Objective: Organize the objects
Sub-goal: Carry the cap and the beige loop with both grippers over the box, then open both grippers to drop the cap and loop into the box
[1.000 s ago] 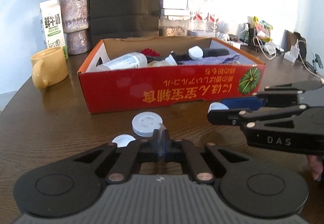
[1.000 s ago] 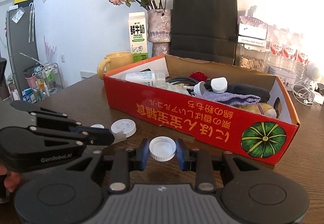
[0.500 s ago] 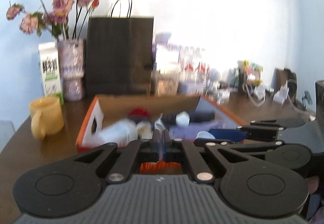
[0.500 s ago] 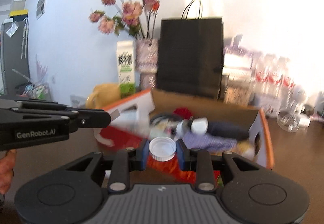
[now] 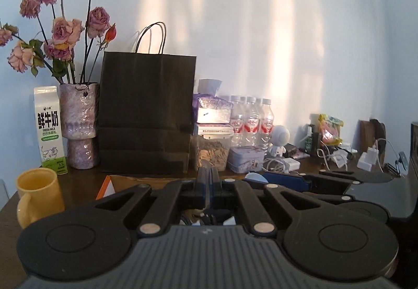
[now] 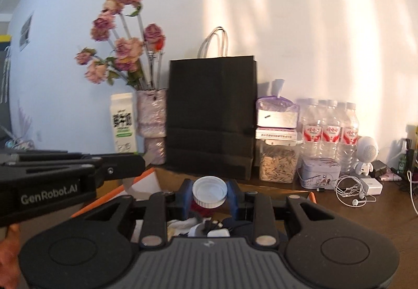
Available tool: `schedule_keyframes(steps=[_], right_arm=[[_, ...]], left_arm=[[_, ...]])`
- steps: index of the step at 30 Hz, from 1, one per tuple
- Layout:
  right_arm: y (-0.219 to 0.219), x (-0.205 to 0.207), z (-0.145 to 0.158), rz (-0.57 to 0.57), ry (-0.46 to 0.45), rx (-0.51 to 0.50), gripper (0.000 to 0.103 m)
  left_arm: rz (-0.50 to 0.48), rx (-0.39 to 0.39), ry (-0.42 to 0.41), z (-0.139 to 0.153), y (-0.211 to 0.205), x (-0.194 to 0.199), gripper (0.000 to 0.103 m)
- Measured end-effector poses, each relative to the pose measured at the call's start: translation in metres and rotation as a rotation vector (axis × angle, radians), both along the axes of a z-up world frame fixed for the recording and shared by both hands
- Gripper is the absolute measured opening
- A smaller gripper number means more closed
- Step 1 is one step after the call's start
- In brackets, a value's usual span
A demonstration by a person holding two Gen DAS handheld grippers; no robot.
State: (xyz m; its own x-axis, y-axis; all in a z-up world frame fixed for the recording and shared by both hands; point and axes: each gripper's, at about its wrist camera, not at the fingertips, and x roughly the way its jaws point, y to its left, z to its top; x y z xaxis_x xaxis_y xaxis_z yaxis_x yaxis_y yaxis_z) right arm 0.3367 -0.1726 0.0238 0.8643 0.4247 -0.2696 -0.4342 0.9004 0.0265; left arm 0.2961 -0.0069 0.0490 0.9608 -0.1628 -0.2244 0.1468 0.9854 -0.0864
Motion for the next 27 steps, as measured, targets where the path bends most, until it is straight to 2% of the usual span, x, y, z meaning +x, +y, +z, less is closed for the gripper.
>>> schedule_keyframes(steps=[8, 21, 22, 23, 24, 25, 26, 27], right_arm=[[-0.002, 0.031, -0.025, -0.02, 0.08, -0.008, 0.027], [0.001, 0.031, -0.035, -0.012, 0.106, -0.035, 0.028], [0.001, 0.032, -0.036, -0.015, 0.112, -0.04, 0.032], [0.001, 0.033, -0.038, -0.017, 0.118, -0.043, 0.045], [0.001, 0.034, -0.039, -0.019, 0.125, -0.045, 0.053], [0.0, 0.035, -0.04, -0.023, 0.131, -0.045, 0.073], [0.0, 0.035, -0.041, -0.028, 0.133, -0.045, 0.09], [-0.001, 0.034, -0.042, -0.036, 0.131, -0.045, 0.094]], left_arm=[[0.027, -0.024, 0.074, -0.023, 0.011, 0.038, 0.003], [0.032, -0.017, 0.099, -0.029, 0.013, 0.043, 0.004], [0.036, -0.018, 0.108, -0.03, 0.014, 0.044, 0.006], [0.041, -0.02, 0.115, -0.031, 0.014, 0.044, 0.008], [0.047, -0.021, 0.124, -0.032, 0.015, 0.046, 0.021], [0.052, -0.025, 0.134, -0.033, 0.017, 0.047, 0.055], [0.066, -0.028, 0.141, -0.035, 0.018, 0.047, 0.074], [0.081, -0.028, 0.139, -0.035, 0.018, 0.047, 0.095]])
